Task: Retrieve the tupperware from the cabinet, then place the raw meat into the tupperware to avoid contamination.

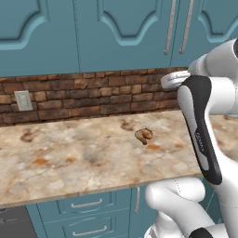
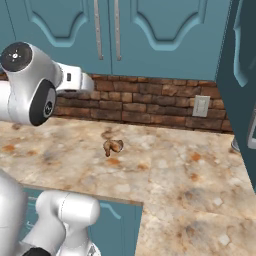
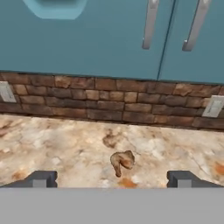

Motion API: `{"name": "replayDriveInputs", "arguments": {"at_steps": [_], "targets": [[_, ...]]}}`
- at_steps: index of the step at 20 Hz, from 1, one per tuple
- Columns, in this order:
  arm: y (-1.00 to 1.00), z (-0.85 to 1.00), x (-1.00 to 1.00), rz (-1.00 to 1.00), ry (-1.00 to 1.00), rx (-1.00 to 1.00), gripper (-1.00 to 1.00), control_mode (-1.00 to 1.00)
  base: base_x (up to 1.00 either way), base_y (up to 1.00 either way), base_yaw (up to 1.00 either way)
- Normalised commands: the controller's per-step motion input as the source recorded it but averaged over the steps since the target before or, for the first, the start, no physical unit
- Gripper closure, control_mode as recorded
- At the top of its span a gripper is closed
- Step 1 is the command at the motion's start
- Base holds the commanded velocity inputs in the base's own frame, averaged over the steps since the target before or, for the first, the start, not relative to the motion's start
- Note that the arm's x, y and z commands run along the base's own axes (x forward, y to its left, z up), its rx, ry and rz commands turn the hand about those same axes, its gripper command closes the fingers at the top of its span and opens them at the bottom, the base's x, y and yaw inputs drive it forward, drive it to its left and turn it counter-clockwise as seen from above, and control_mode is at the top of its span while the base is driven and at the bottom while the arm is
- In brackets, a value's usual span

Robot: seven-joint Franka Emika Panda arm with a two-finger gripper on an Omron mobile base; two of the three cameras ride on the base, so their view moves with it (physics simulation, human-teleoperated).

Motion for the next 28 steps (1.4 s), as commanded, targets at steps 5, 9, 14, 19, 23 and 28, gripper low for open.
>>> {"name": "replayDriveInputs", "arguments": {"at_steps": [5,9,14,19,23,28], "targets": [[-0.02,0.09,-0.19,0.0,-0.32,0.0,-1.0,-1.0,0.0,0.0,0.0],[-0.04,0.09,-0.28,0.0,-0.31,0.0,-1.0,-1.0,0.0,0.0,0.0],[-0.07,0.07,-0.41,0.0,-0.27,0.0,-1.0,-1.0,0.0,0.0,0.0],[-0.05,0.21,-0.35,0.0,-0.31,0.0,-1.0,-1.0,0.0,0.0,0.0],[0.0,0.33,-0.25,0.0,-0.25,0.0,-1.0,-1.0,0.0,0.0,0.0],[0.0,0.35,-0.16,0.0,-0.18,0.0,-1.0,-1.0,0.0,0.0,0.0]]}}
